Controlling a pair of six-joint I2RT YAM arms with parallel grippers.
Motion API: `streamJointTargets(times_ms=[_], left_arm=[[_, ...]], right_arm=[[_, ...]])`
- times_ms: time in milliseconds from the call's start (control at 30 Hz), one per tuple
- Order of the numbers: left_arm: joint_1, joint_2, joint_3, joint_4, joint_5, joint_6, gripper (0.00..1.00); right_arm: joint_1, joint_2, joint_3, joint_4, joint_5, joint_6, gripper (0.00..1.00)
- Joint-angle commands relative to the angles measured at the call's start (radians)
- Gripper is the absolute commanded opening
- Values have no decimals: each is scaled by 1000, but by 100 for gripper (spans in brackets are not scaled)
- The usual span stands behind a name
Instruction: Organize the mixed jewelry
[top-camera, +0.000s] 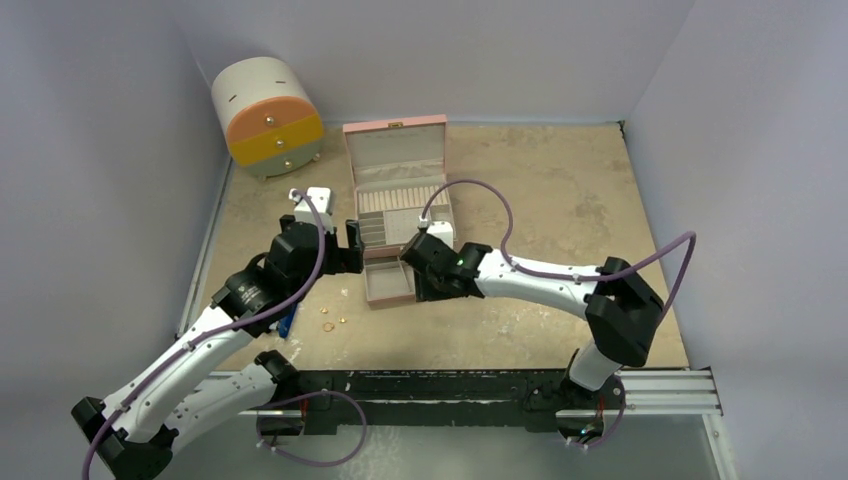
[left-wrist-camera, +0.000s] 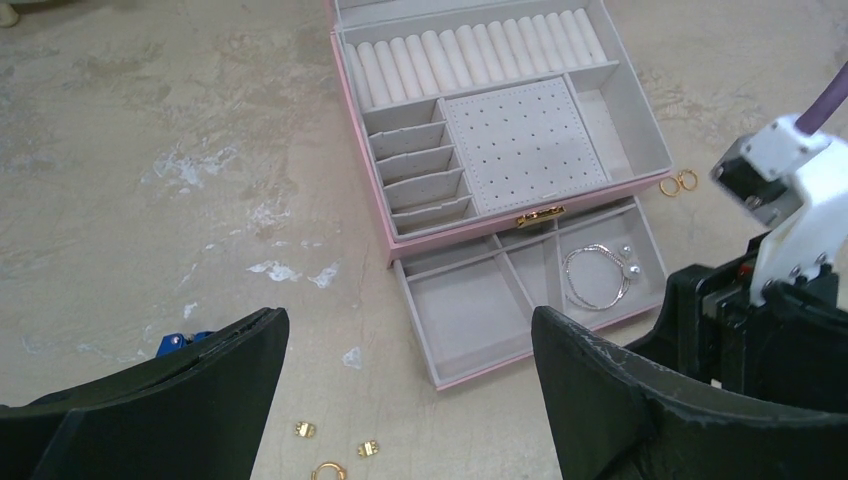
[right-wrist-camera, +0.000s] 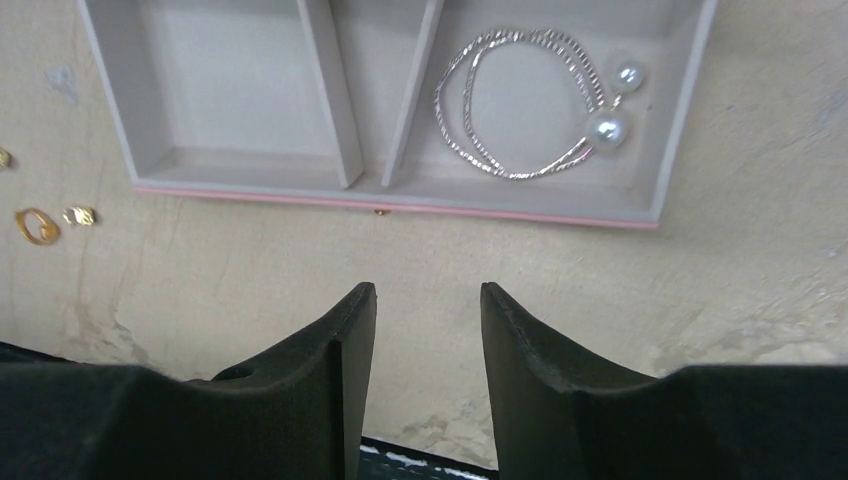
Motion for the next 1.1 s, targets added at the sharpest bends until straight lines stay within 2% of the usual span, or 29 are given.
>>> streamJointTargets(times_ms=[0, 200, 400, 900, 1067], left_arm=[[-4, -32, 6, 49, 10, 17, 91], [-4, -73, 2, 53, 11, 15, 90], [-4, -84, 1, 53, 15, 13, 90], [-4, -81, 1, 54, 13, 10, 90], [-4, -76, 1, 52, 8, 10, 90]], right_arm=[[57, -39, -72, 113, 87, 72, 45], [133, 2, -155, 279, 165, 132, 44], [181, 89, -152, 345, 259, 177, 43], [182, 221, -110, 312, 336, 221, 37], [176, 232, -110, 346, 373, 188, 35]])
